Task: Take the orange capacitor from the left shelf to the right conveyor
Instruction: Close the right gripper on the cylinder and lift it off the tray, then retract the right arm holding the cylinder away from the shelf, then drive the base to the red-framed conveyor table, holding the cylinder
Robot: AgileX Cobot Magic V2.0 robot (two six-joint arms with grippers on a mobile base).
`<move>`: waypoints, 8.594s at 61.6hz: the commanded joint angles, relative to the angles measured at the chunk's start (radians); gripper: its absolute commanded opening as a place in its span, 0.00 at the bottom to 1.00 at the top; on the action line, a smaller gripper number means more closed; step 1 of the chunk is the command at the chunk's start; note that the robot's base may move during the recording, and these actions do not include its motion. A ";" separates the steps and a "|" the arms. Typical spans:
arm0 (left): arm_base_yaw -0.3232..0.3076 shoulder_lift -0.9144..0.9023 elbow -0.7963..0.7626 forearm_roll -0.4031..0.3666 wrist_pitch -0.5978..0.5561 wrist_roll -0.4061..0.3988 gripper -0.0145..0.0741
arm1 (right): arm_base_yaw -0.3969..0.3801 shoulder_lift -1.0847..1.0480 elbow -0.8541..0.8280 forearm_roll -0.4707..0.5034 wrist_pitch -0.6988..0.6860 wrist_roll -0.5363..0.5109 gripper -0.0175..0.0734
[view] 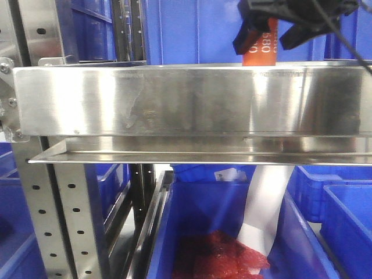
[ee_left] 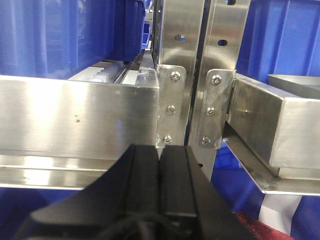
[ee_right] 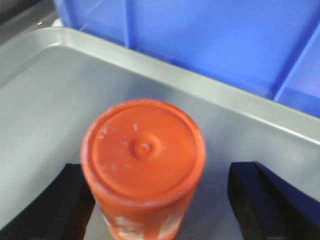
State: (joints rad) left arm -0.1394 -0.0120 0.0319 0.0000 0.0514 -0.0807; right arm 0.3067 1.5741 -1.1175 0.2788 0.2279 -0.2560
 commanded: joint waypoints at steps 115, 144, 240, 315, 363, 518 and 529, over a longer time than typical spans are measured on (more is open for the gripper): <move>-0.006 -0.016 -0.007 0.000 -0.088 -0.001 0.05 | 0.001 -0.917 0.352 0.024 -0.056 0.002 0.25; -0.006 -0.016 -0.007 0.000 -0.088 -0.001 0.05 | 0.001 -1.374 0.664 0.023 -0.003 0.002 0.25; -0.006 -0.016 -0.007 0.000 -0.088 -0.001 0.05 | 0.001 -1.438 0.714 0.023 -0.040 0.002 0.25; -0.006 -0.016 -0.007 0.000 -0.088 -0.001 0.05 | 0.001 -1.438 0.714 0.023 -0.040 0.002 0.25; -0.006 -0.016 -0.007 0.000 -0.088 -0.001 0.05 | 0.001 -1.438 0.714 0.023 -0.040 0.002 0.25; -0.006 -0.016 -0.007 0.000 -0.088 -0.001 0.05 | 0.002 -1.438 0.714 0.023 -0.038 0.002 0.25; -0.006 -0.016 -0.007 0.000 -0.088 -0.001 0.05 | 0.002 -1.438 0.714 0.023 -0.038 0.002 0.25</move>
State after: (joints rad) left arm -0.1407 -0.0120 0.0319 0.0000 0.0514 -0.0807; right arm 0.3139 0.1198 -0.3762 0.2962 0.2850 -0.2517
